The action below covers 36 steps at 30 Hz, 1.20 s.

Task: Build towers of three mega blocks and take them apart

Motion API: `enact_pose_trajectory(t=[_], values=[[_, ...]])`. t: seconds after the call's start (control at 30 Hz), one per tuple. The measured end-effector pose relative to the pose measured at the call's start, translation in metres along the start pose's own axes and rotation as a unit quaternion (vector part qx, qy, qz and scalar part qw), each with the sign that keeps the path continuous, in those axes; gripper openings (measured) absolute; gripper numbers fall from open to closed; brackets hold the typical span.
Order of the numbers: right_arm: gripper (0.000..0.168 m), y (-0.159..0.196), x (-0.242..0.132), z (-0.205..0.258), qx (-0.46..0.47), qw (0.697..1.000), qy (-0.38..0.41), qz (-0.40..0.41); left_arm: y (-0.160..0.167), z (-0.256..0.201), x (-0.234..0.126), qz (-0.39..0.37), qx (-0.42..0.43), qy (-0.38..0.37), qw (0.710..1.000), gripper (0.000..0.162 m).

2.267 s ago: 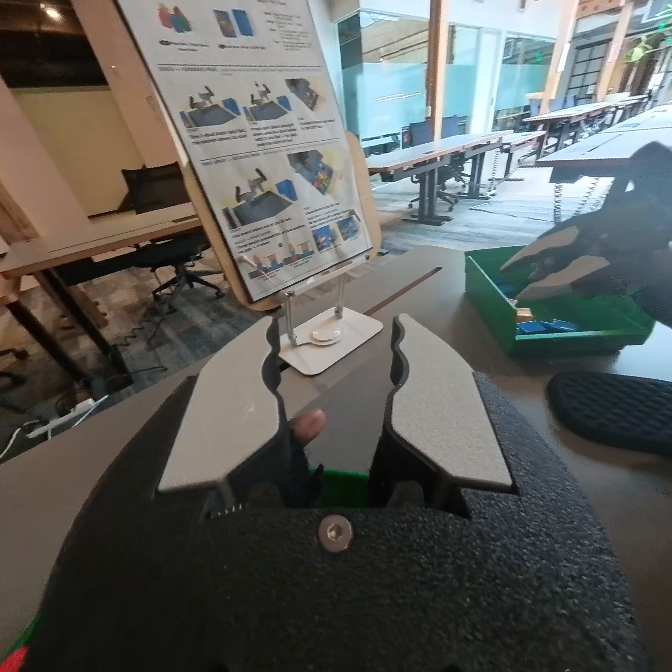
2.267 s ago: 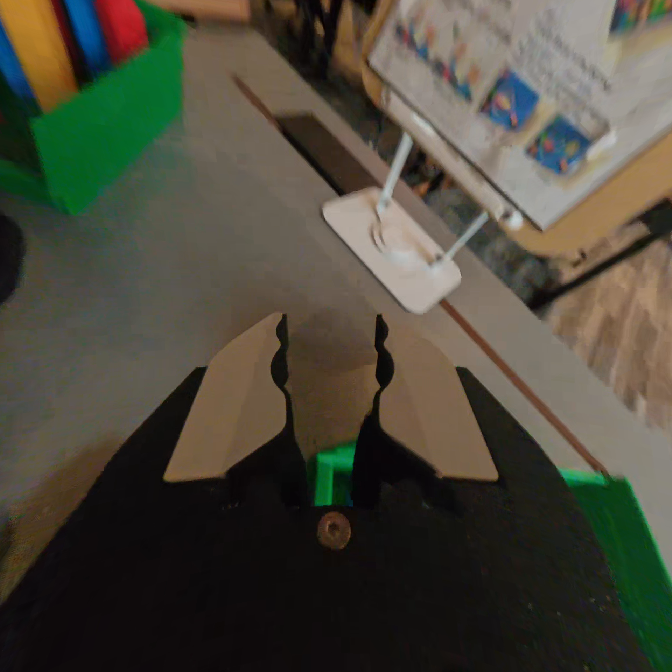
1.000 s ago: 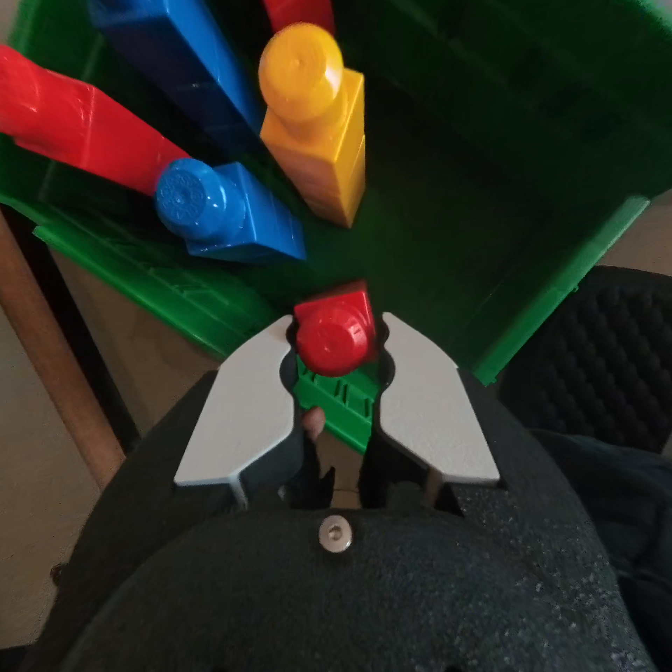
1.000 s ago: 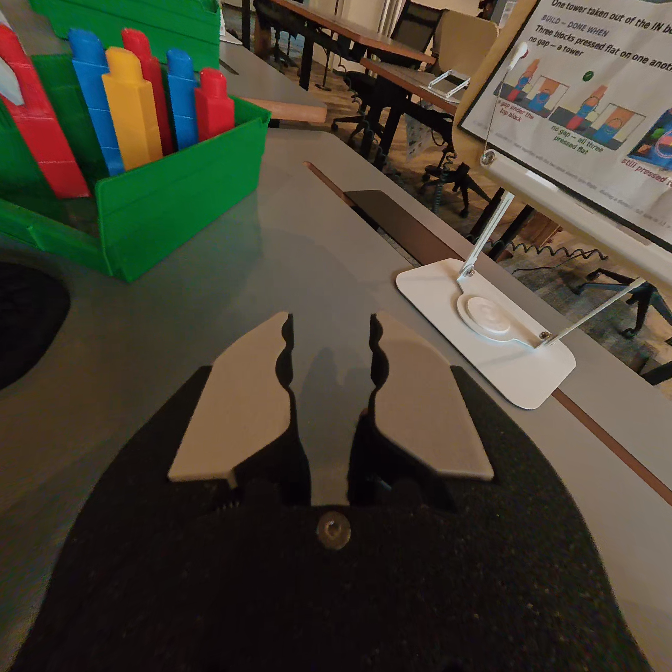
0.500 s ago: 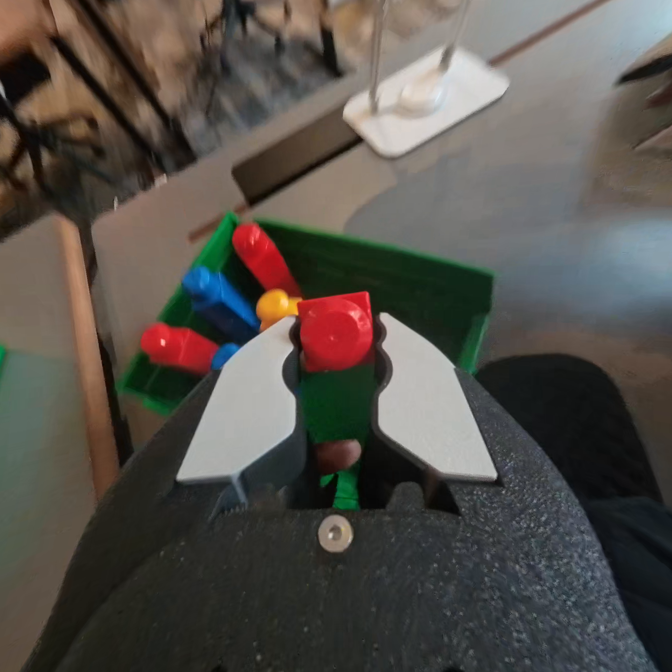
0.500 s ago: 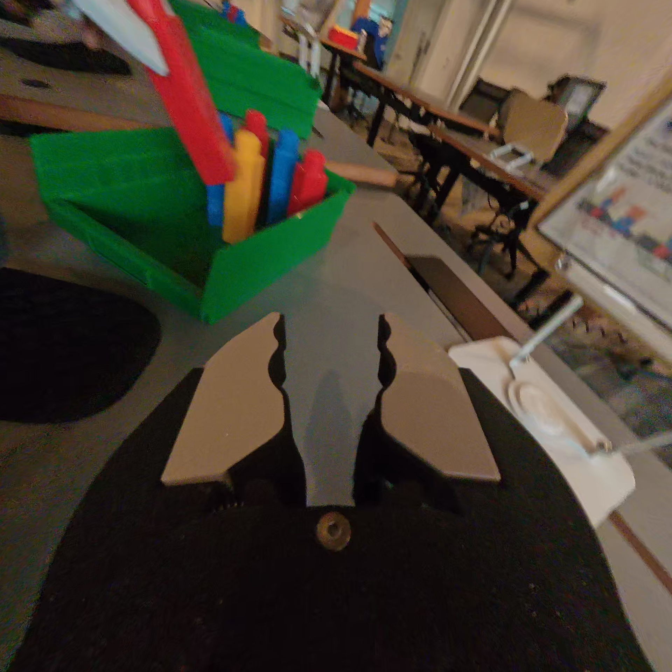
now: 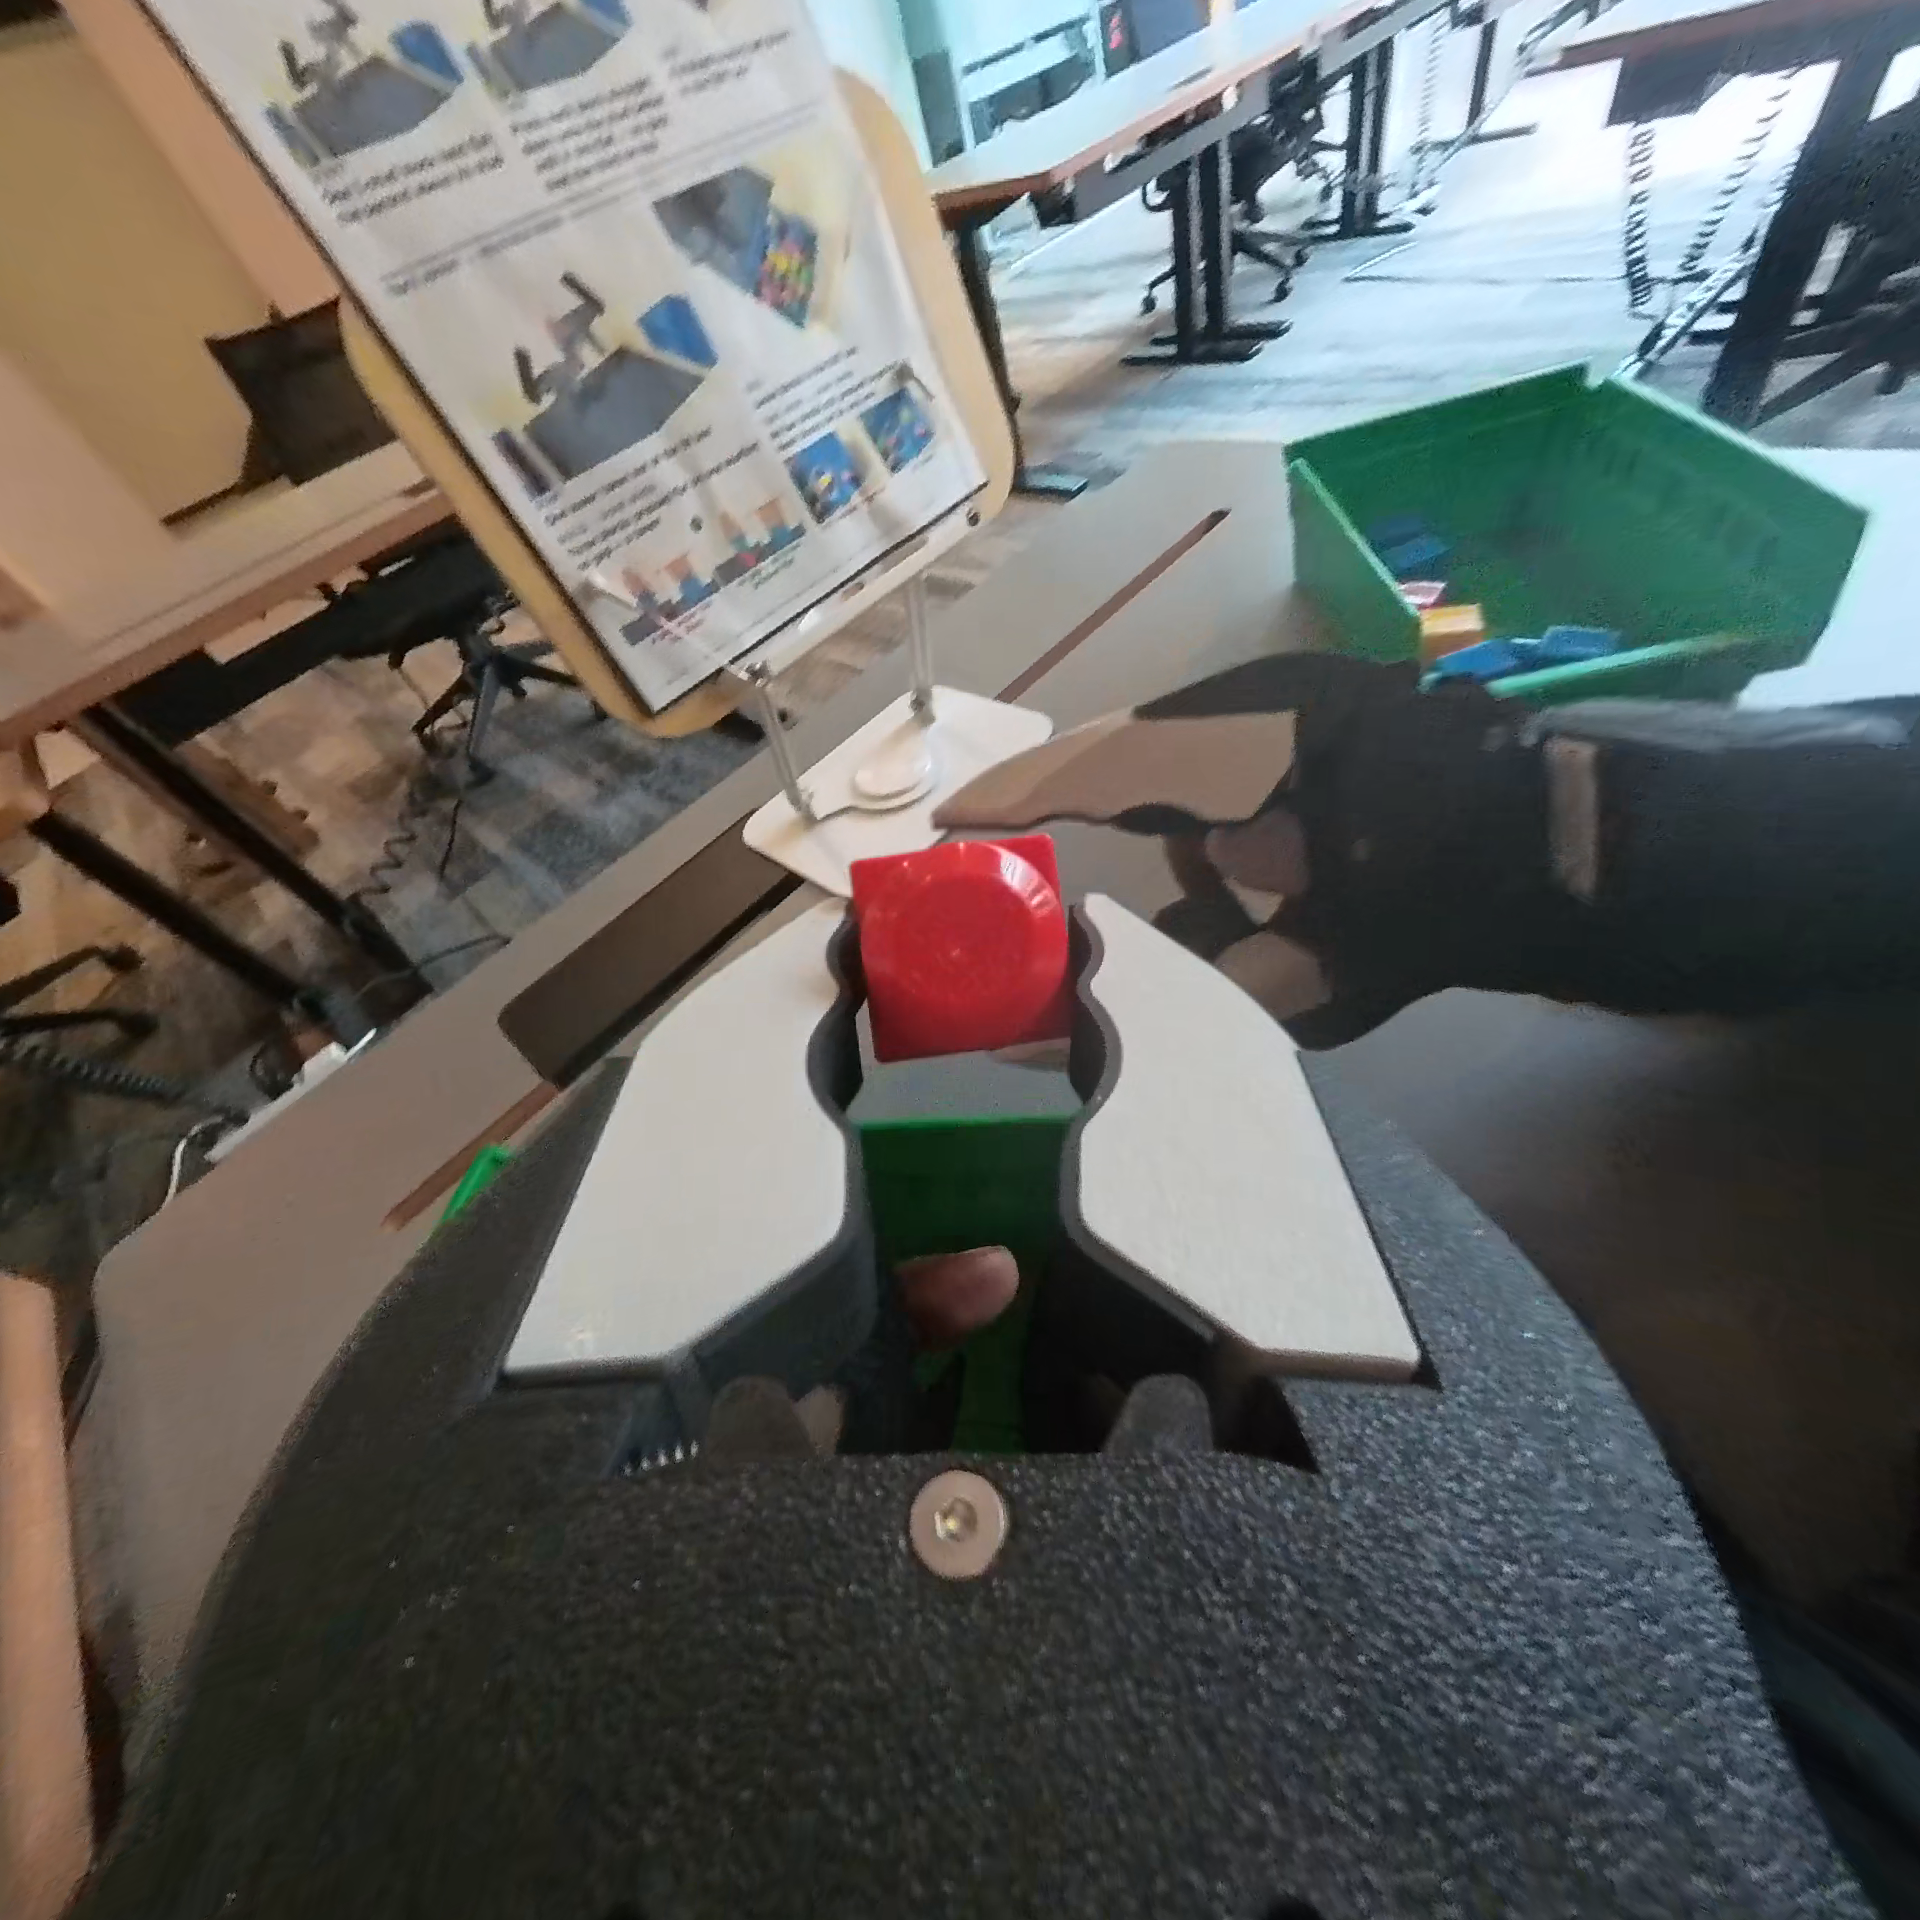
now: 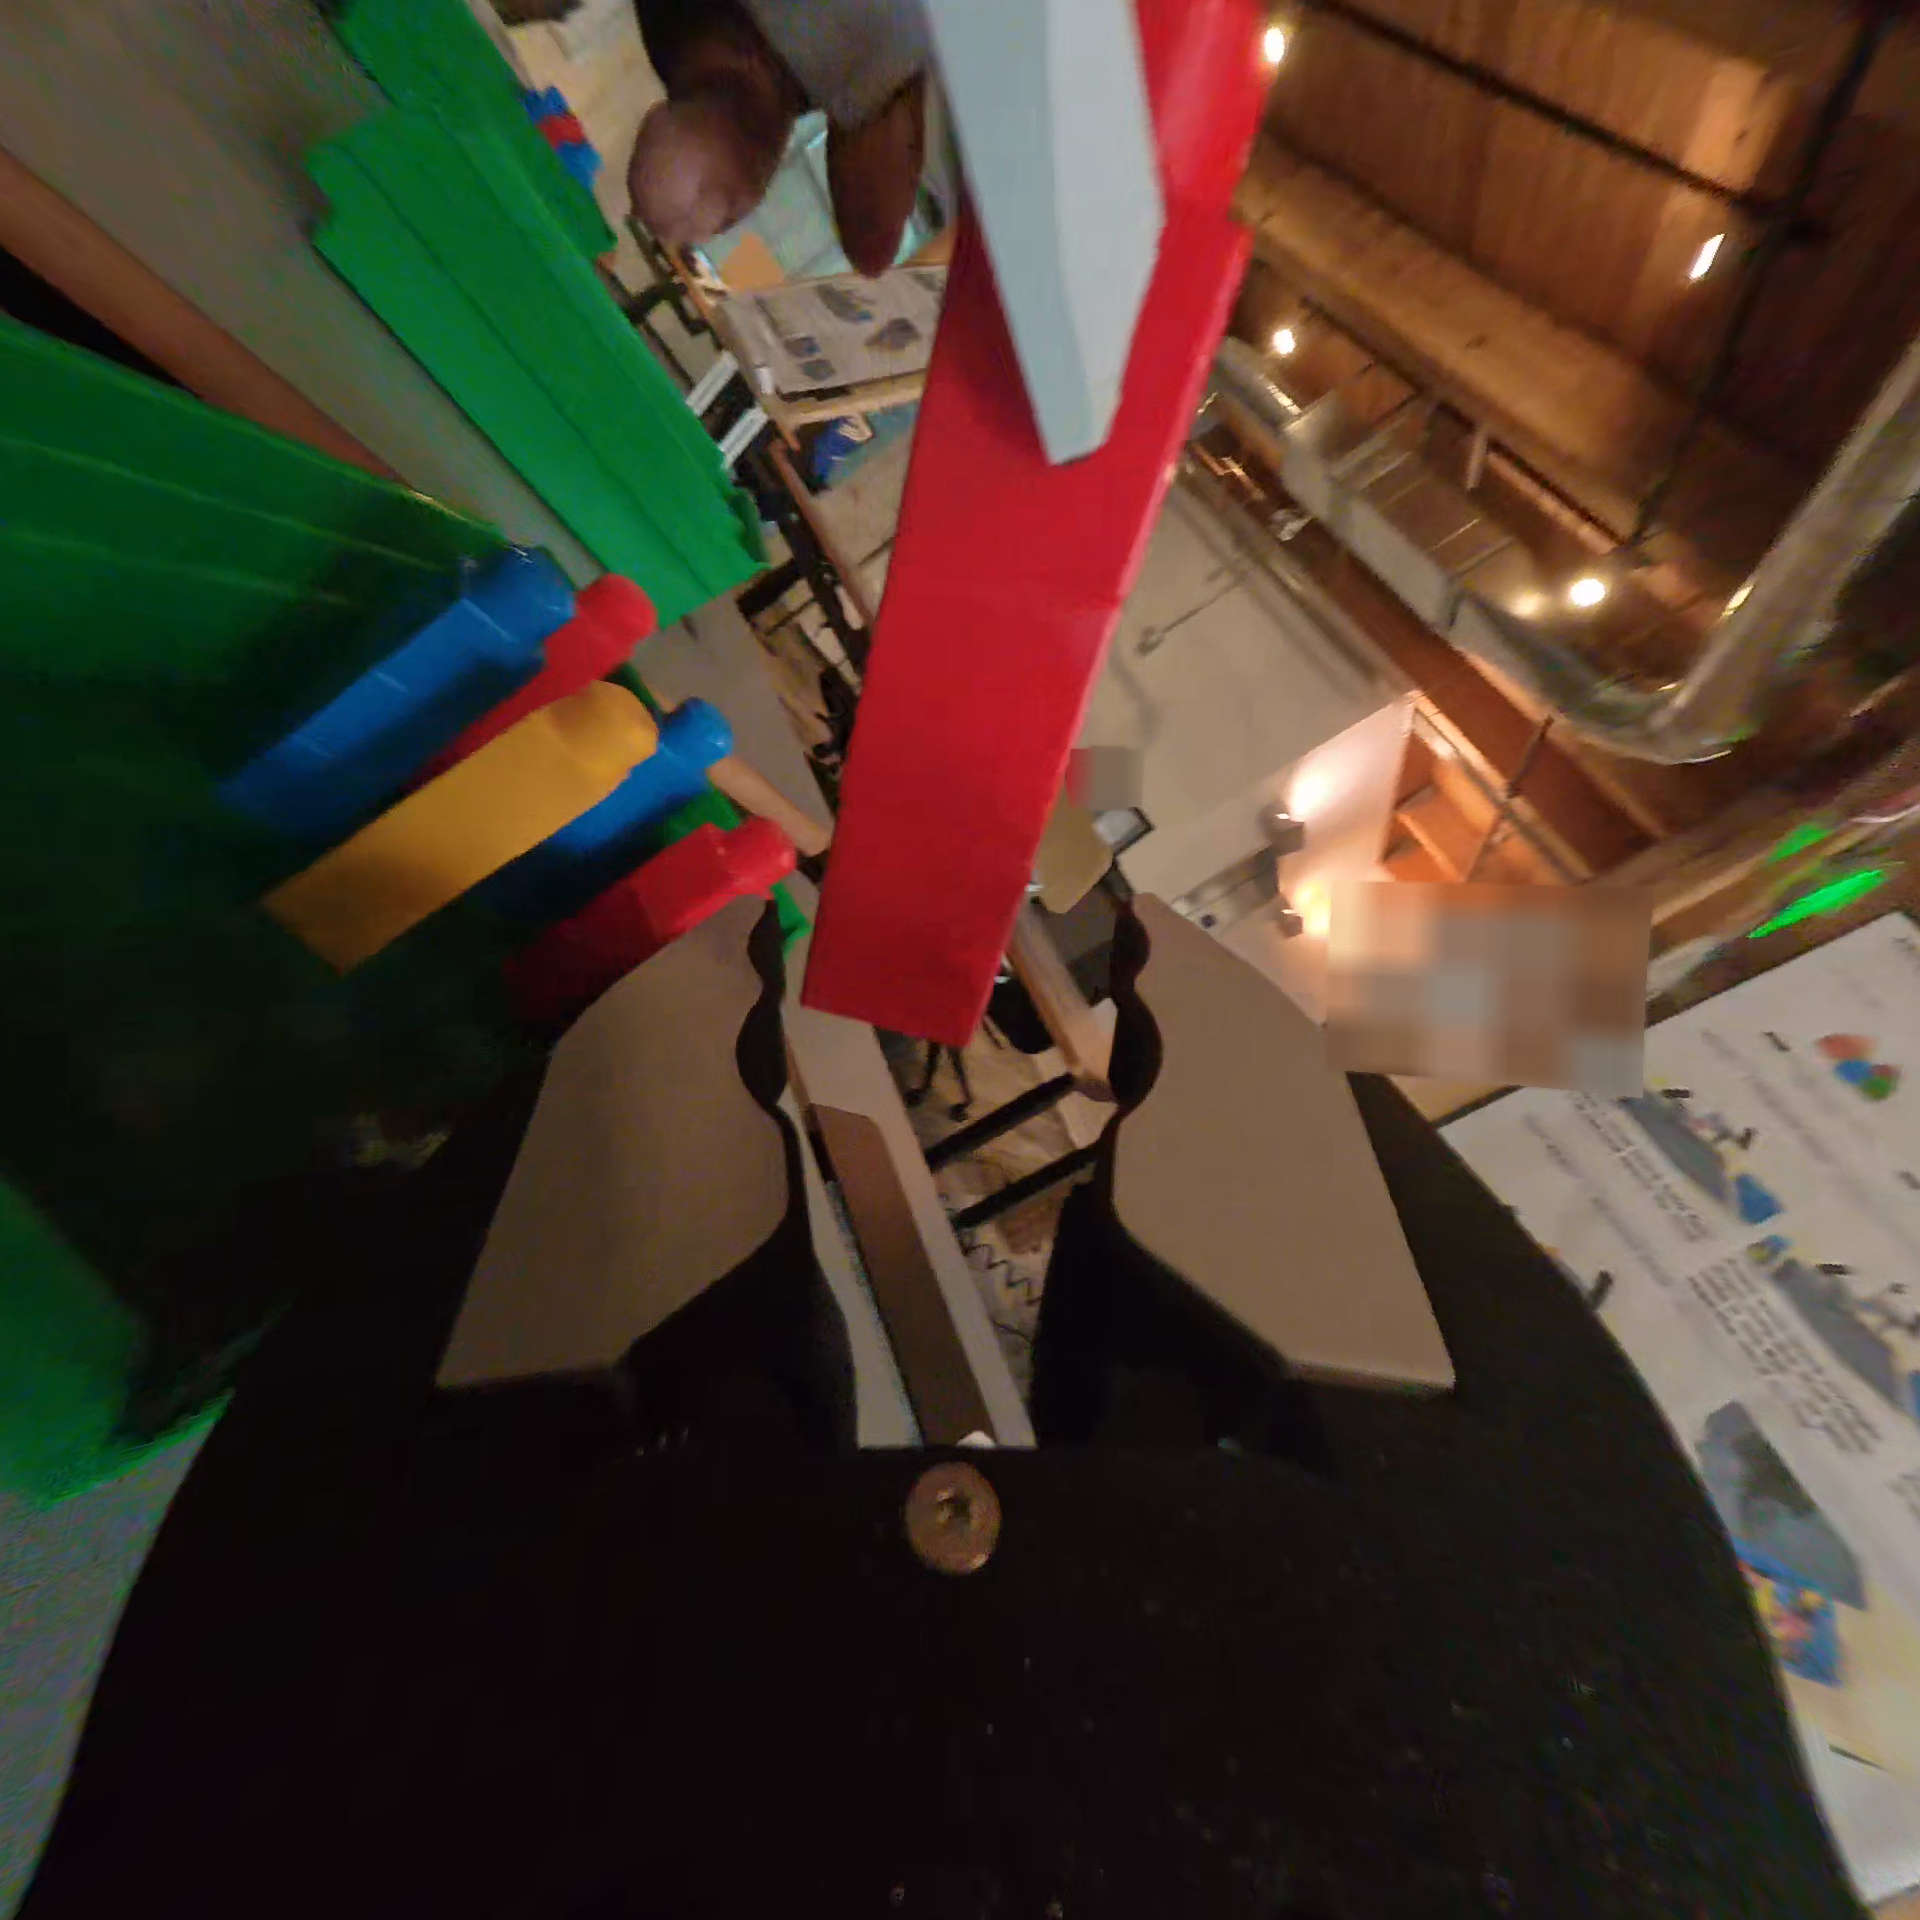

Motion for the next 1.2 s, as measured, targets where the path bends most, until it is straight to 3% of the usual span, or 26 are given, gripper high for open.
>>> enact_pose_trajectory(t=[0.07, 0.1, 0.2, 0.33, 0.43, 0.57, 0.67, 0.73, 0.9, 0.97, 1.1, 1.2], values=[[0.054, 0.003, 0.003, 0.002, -0.007, 1.000, 0.013, 0.006, -0.004, -0.005, 0.003, -0.007, 0.005, 0.014, 1.000, 0.037], [0.042, 0.005, 0.003, 0.001, -0.006, 1.000, 0.018, 0.012, -0.004, -0.006, 0.005, -0.006, 0.007, 0.016, 1.000, 0.037], [0.038, 0.010, -0.004, -0.004, 0.012, 1.000, 0.010, 0.010, -0.005, -0.009, 0.010, -0.008, 0.028, 0.024, 0.999, 0.038], [0.037, 0.016, -0.014, -0.017, 0.089, 0.990, -0.109, -0.029, -0.002, -0.008, 0.015, -0.040, 0.140, 0.017, 0.989, 0.063], [0.038, 0.020, -0.025, -0.035, 0.210, 0.954, -0.204, -0.071, -0.001, -0.010, 0.025, -0.070, 0.185, 0.038, 0.980, 0.079], [0.037, 0.023, -0.043, -0.056, 0.331, 0.893, -0.265, -0.150, -0.017, -0.012, 0.046, -0.161, 0.126, 0.132, 0.970, 0.074], [0.038, 0.028, -0.052, -0.064, 0.379, 0.861, -0.285, -0.185, -0.031, -0.027, 0.057, -0.236, 0.050, 0.295, 0.925, 0.066], [0.038, 0.032, -0.056, -0.067, 0.396, 0.848, -0.291, -0.198, -0.038, -0.032, 0.069, -0.238, -0.007, 0.353, 0.905, 0.060], [0.038, 0.039, -0.061, -0.072, 0.410, 0.840, -0.292, -0.203, -0.033, -0.038, 0.101, -0.172, -0.031, 0.352, 0.919, 0.055], [0.037, 0.041, -0.062, -0.073, 0.418, 0.837, -0.289, -0.204, -0.034, -0.041, 0.104, -0.178, -0.024, 0.350, 0.919, 0.040], [0.037, 0.042, -0.065, -0.083, 0.448, 0.825, -0.264, -0.221, -0.042, -0.041, 0.107, -0.186, -0.079, 0.373, 0.906, 0.037], [0.040, 0.048, -0.065, -0.089, 0.459, 0.833, -0.226, -0.210, -0.047, -0.037, 0.113, -0.204, -0.124, 0.368, 0.899, 0.037]])
Point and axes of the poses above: each gripper's, where its closed fingertips meet, x out along the fingers, y out of its underside, z = x × y across the jaws, the point moved 7 cm from there along -x, back along the fingers, and after that the axes turned 14 degrees about -x, right-handed, at the moved point
